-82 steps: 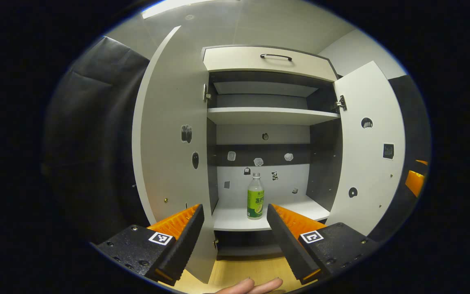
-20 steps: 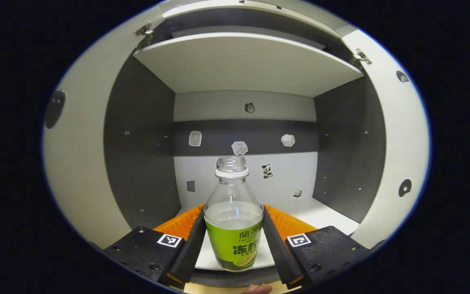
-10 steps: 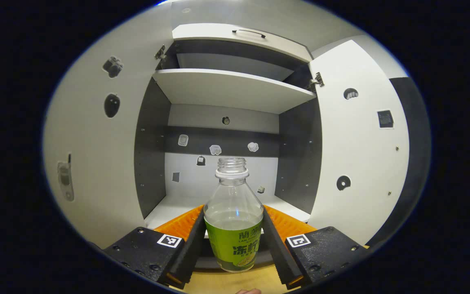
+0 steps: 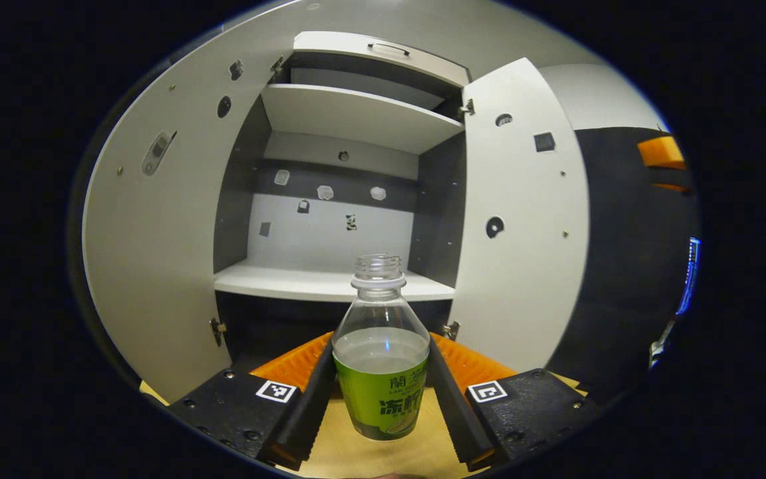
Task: Grasp the bottle in the cabinet with the left hand and place it on the coaster, then close the right door with the right hand and the left door with the left hand.
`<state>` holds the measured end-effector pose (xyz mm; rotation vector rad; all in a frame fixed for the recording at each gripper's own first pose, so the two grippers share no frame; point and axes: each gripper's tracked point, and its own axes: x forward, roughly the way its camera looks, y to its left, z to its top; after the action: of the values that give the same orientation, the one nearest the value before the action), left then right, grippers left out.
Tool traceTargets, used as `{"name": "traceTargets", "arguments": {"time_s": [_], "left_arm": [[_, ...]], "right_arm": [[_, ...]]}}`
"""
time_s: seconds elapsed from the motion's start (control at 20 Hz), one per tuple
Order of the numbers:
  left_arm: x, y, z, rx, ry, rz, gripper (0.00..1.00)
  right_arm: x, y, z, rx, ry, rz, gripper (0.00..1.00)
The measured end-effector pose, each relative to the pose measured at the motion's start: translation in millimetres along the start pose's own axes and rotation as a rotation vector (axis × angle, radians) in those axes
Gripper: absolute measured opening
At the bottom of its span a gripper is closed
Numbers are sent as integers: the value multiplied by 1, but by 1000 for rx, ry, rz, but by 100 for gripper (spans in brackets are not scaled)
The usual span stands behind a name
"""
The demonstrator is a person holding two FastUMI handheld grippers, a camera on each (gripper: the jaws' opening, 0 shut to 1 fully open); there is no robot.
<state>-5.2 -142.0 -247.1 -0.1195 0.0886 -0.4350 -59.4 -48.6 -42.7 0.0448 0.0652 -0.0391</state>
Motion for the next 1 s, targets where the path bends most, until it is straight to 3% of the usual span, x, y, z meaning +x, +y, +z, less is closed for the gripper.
{"name": "traceTargets", "arguments": {"time_s": [0.4, 0.65, 0.85, 1.0], "left_arm": [[-44, -37, -122, 21, 148, -116, 78], [-41, -42, -148, 41, 158, -137, 80], [-47, -39, -177, 50, 207, -130, 79], [-59, -35, -191, 45, 233, -132, 80]], "right_arm": [[-15, -24, -57, 37, 29, -21, 96], [-21, -37, -88, 86, 89, -52, 95], [-16, -56, -90, 81, 92, -107, 97], [-10, -60, -81, 110, 90, -107, 95]]}}
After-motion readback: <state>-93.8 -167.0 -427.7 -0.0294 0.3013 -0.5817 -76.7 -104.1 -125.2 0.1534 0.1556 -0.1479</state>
